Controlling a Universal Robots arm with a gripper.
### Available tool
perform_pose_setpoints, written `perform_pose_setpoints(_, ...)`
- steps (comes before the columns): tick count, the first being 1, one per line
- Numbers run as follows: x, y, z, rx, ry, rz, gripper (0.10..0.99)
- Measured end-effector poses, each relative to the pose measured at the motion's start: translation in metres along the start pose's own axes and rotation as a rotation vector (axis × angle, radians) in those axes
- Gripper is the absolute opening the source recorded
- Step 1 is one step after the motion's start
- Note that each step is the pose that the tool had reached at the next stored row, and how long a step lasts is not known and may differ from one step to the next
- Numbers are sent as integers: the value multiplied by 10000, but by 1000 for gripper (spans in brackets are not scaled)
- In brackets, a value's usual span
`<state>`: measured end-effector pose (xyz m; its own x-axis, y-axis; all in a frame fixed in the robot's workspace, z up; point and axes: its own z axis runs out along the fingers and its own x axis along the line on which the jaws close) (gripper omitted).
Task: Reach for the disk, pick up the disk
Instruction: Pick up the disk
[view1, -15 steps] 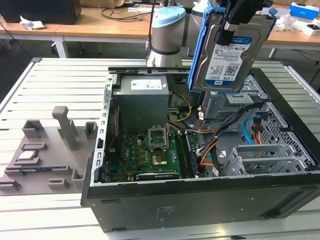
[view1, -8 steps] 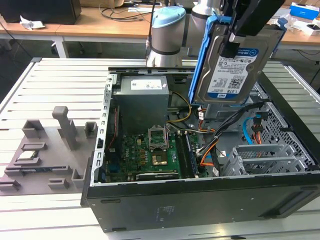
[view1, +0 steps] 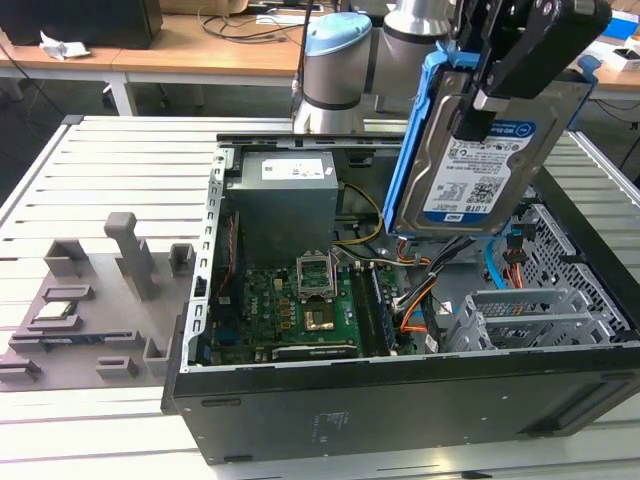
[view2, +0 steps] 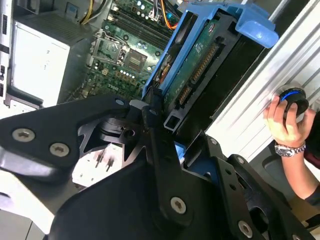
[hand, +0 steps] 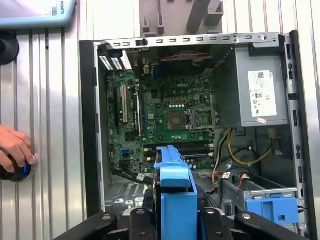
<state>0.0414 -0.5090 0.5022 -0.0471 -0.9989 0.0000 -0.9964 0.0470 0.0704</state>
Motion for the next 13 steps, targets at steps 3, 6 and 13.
perform_pose_setpoints(3, 78, -3, 1, 0, -1, 0, 365)
perform_pose_setpoints(6, 161, -7, 2, 0, -1, 0, 365)
perform_pose_setpoints(13, 350, -15, 3, 0, -1, 1, 365)
